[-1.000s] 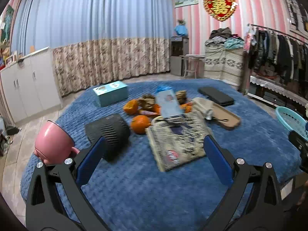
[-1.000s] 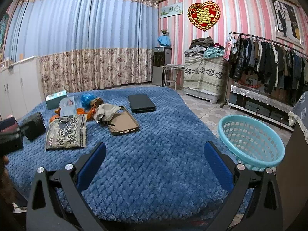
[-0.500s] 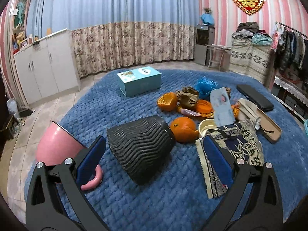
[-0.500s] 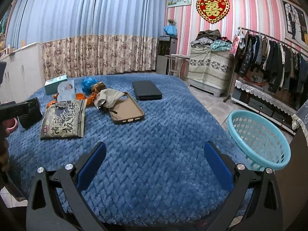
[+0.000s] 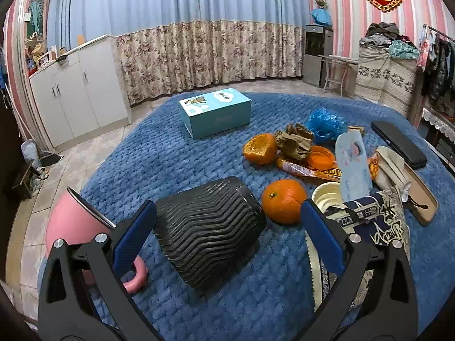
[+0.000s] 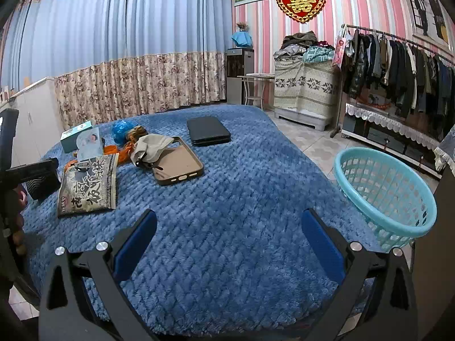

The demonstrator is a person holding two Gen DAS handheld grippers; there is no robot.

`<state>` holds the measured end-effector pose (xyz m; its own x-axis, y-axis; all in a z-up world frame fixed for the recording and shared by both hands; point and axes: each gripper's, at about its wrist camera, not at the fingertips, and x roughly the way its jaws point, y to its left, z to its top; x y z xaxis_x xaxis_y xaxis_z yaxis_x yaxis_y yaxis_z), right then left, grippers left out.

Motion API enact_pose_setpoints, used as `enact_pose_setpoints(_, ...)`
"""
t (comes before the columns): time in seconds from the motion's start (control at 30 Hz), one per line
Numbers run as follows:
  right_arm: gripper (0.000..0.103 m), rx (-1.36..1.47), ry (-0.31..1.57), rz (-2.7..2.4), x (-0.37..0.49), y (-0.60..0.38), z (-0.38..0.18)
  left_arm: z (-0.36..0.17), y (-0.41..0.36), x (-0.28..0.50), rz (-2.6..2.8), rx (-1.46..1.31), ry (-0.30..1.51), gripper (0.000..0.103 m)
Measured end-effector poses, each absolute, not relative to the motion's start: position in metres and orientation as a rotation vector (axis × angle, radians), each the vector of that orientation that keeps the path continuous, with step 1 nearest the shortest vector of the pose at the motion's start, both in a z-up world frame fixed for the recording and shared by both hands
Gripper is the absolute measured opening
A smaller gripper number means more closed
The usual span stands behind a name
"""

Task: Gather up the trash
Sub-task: 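Reach the left tool to the black ribbed cup while the right tool approaches the printed snack bag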

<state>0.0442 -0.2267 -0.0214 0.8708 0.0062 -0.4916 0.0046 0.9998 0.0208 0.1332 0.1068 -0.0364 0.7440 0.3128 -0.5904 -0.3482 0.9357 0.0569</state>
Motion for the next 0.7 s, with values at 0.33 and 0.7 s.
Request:
enact_pose_setpoints(0.33, 0.099, 0.031, 0.52, 0.013, 0.046, -0.225, -0.022, -0.043, 0.101, 0.116, 0.404, -0.058, 0.656, 0.098)
enact_pose_setpoints(0.7, 0.099, 0.046, 0.519, 0.017, 0.046, -0.226, -0.022, -0.037, 0.104, 0.108, 0.443, -0.102, 0.667, 0.098)
